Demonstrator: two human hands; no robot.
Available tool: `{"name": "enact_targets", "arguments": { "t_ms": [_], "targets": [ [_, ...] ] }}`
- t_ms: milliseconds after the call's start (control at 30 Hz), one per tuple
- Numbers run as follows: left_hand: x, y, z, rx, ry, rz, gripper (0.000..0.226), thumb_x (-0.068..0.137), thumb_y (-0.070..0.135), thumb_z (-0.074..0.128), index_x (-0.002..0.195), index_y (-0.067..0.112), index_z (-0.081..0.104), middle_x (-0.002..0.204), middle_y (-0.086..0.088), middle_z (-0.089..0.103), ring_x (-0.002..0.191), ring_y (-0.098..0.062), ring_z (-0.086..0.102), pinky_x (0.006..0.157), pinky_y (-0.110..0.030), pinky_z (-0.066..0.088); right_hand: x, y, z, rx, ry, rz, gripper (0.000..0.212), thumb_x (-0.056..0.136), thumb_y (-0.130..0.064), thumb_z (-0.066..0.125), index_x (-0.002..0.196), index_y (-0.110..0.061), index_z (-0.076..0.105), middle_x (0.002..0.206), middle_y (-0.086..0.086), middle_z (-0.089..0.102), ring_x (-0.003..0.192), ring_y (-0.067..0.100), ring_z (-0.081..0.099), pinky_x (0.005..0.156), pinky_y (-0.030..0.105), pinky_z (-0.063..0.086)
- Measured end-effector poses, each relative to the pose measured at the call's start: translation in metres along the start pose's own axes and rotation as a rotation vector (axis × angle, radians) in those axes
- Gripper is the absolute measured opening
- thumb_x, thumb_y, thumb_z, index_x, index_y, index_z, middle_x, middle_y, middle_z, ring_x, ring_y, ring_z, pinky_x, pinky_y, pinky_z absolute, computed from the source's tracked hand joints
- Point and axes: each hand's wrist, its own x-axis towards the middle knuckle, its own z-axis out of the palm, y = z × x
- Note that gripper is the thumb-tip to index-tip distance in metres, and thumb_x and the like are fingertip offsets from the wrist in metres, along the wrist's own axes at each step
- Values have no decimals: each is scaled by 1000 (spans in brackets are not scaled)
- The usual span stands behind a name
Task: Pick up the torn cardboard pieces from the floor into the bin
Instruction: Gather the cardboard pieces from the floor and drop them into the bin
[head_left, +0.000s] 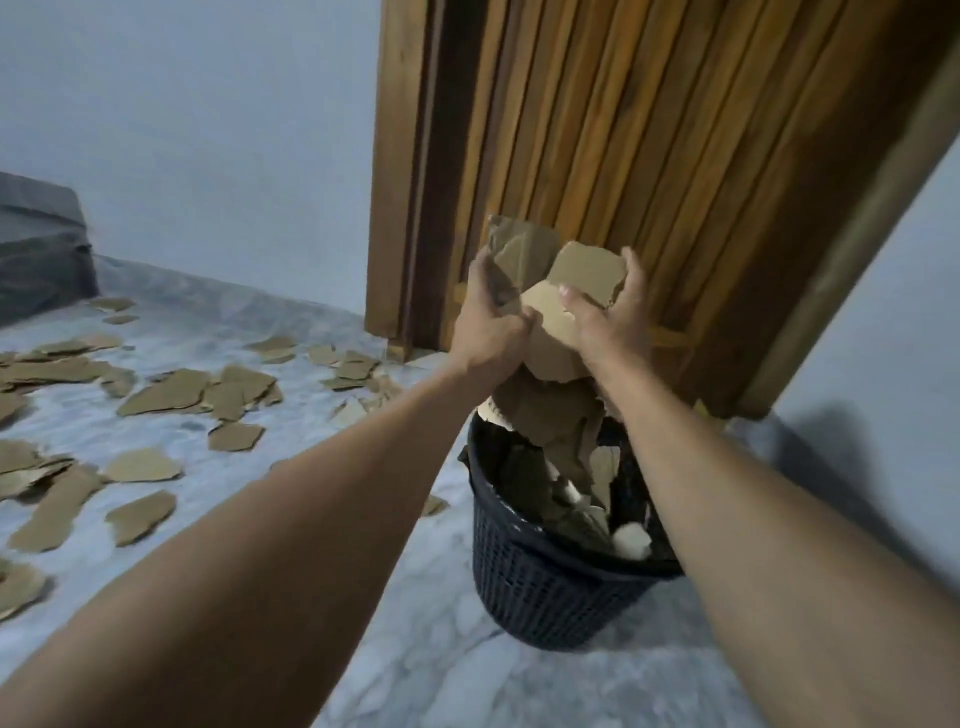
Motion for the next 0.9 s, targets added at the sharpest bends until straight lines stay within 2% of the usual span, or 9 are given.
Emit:
{"name": "enact_targets", "arguments": {
  "t_ms": [133, 267, 367, 500, 667, 733, 800, 833, 900],
  "targets": [
    [-3, -30, 52, 94, -191, -133, 73, 89, 6, 65, 149, 34, 36, 130, 1, 58, 122, -23, 58, 99, -45, 55, -4, 51, -48, -72, 33, 116, 75, 93, -34, 67, 157, -32, 26, 155, 2, 42, 137, 23, 45, 110, 41, 42],
    [-18, -49, 54, 307, -260, -255, 68, 89, 4, 61, 152, 22, 43, 138, -3, 54, 126, -24, 54, 94, -30, 49, -5, 65, -73, -255, -104, 199, 54, 99, -39, 58, 150, -31, 44, 151, -1, 46, 136, 20, 46, 99, 32, 36],
    [-34, -52, 28, 364, -158, -239, 61, 90, 3, 56, 147, 22, 50, 137, -3, 59, 121, -21, 57, 90, -27, 47, -8, 55, -68, -304, -156, 171, 54, 96, -46, 58, 147, -33, 46, 152, 1, 46, 136, 23, 46, 110, 44, 40],
    [-73, -52, -36, 394, 92, -169, 47, 94, 5, 54, 138, 22, 59, 123, 3, 65, 108, -16, 65, 87, -37, 58, -27, 19, -16, -238, -191, 14, 54, 92, -53, 57, 141, -32, 50, 145, -1, 51, 129, 19, 51, 107, 45, 43],
    [-157, -82, -141, 621, 405, -182, 40, 100, 16, 52, 139, 26, 57, 129, 2, 67, 116, -16, 62, 97, -35, 51, -97, -12, 78, -84, -169, -241, 47, 95, -43, 56, 136, -20, 55, 137, 1, 57, 125, 12, 51, 99, 27, 41],
    [-210, -103, -183, 740, 509, -258, 43, 103, 26, 52, 145, 27, 51, 141, 2, 60, 125, -19, 57, 102, -39, 47, -137, -7, 116, -49, -244, -273, 48, 96, -41, 56, 138, -17, 55, 138, 3, 57, 125, 14, 52, 96, 24, 39],
    [-271, -124, -217, 935, 519, -395, 58, 102, 46, 49, 156, 29, 35, 159, -1, 40, 148, -25, 32, 118, -47, 31, -181, 7, 152, -88, -378, -257, 51, 97, -44, 55, 141, -17, 53, 141, 5, 54, 128, 19, 50, 98, 27, 39],
    [-301, -134, -229, 1038, 455, -497, 73, 98, 61, 46, 160, 32, 21, 168, -2, 22, 155, -28, 13, 124, -53, 17, -203, 17, 167, -122, -474, -226, 54, 98, -46, 55, 144, -18, 50, 145, 5, 50, 132, 21, 47, 101, 30, 39],
    [-351, -155, -243, 1194, 245, -704, 99, 83, 89, 32, 159, 43, -10, 167, -1, -17, 154, -39, -18, 119, -65, -4, -249, 44, 190, -194, -692, -110, 60, 98, -52, 53, 150, -25, 41, 156, 4, 36, 142, 23, 35, 110, 36, 34]
  ]
}}
